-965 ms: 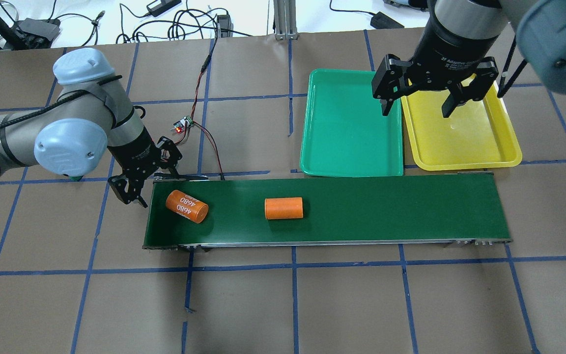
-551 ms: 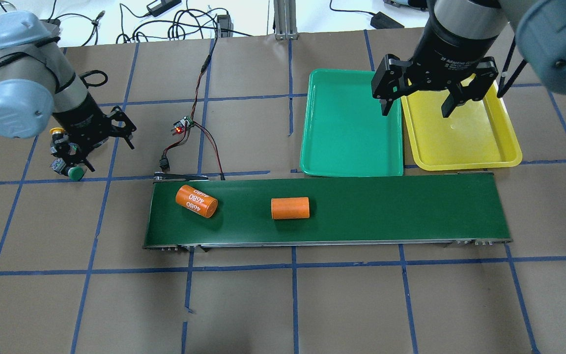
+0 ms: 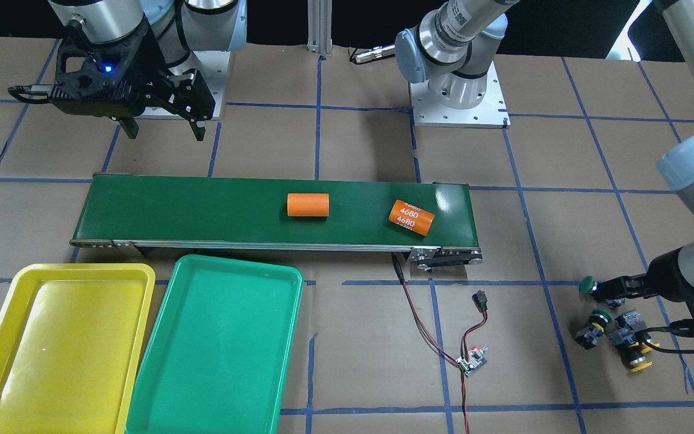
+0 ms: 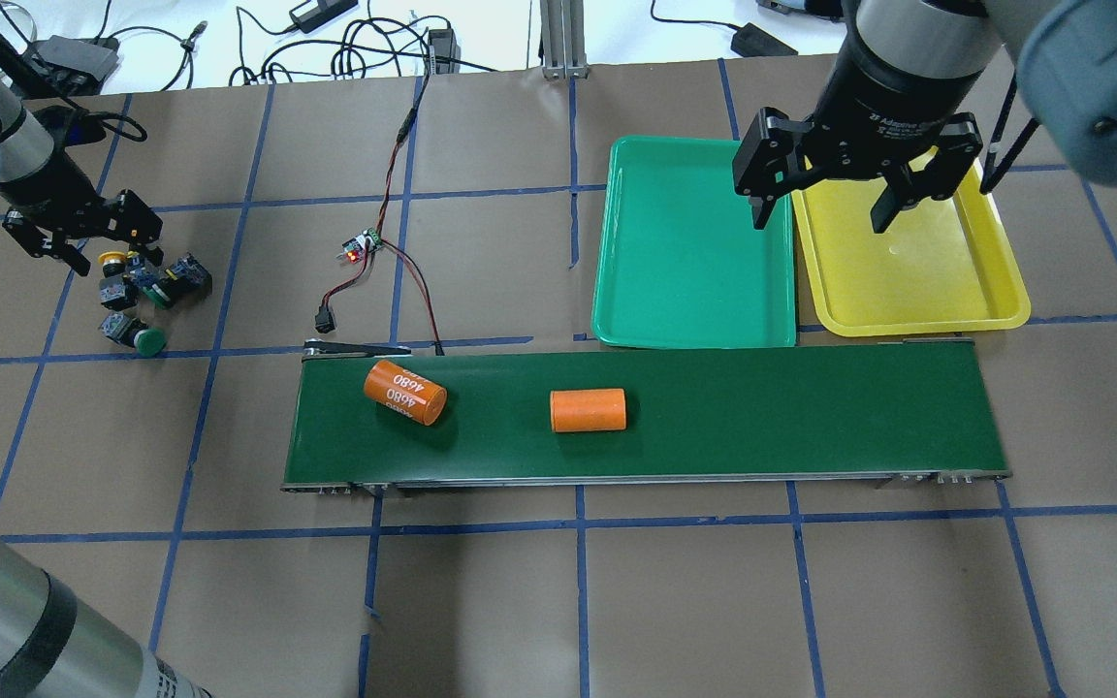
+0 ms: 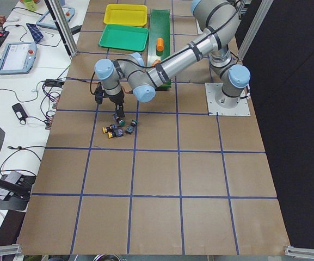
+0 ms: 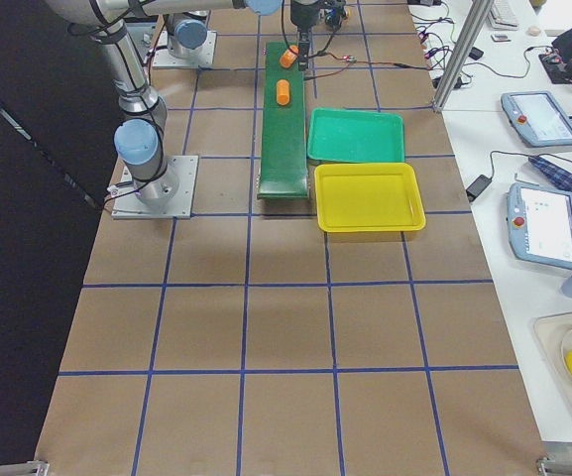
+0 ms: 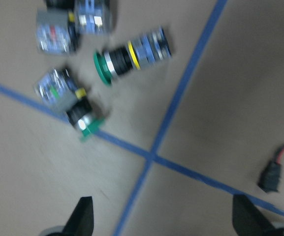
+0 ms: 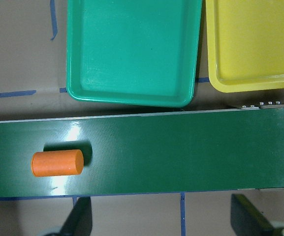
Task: Sort buttons by color to trays
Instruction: 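Return the left gripper to the button pile and grasp a green-capped button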
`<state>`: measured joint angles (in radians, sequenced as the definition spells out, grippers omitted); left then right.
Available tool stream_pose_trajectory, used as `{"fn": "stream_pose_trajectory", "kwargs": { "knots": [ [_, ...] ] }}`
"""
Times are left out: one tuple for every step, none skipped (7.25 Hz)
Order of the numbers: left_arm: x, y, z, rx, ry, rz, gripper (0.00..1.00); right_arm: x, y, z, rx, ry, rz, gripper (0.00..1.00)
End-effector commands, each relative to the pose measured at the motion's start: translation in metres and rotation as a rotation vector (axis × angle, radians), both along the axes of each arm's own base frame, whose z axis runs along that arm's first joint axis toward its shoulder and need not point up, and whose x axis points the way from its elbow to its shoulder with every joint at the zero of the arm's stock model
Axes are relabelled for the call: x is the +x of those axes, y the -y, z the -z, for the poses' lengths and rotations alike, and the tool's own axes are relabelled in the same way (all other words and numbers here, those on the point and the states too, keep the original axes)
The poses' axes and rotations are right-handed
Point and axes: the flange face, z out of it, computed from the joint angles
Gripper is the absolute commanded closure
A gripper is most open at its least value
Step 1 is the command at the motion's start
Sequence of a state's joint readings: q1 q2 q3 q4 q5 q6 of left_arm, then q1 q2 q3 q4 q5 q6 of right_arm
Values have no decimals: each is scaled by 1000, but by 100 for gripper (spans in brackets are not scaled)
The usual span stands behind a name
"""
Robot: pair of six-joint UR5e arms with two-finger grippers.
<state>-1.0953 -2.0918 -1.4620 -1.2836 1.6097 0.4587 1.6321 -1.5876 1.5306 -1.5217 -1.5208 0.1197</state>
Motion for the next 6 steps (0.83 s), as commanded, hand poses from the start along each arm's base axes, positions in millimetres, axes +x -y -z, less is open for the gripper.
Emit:
{"fn": "stream_pose_trajectory", "kwargs": {
  "knots": [
    [49, -23, 19, 24, -36, 40, 0, 0, 0, 0, 0, 1, 0, 0],
    [51, -38, 44, 42, -55, 5, 0, 0, 0, 0, 0, 1, 0, 0],
    [53, -35, 70, -30, -6, -20, 0, 0, 0, 0, 0, 1, 0, 0],
    [50, -39, 88, -28, -6, -60, 0, 0, 0, 0, 0, 1, 0, 0],
    [49, -38, 93, -29, -22, -79, 0, 0, 0, 0, -1, 1, 0, 0],
    [46, -42, 100, -14, -26, -117, 0, 0, 0, 0, -1, 1, 0, 0]
  ]
}}
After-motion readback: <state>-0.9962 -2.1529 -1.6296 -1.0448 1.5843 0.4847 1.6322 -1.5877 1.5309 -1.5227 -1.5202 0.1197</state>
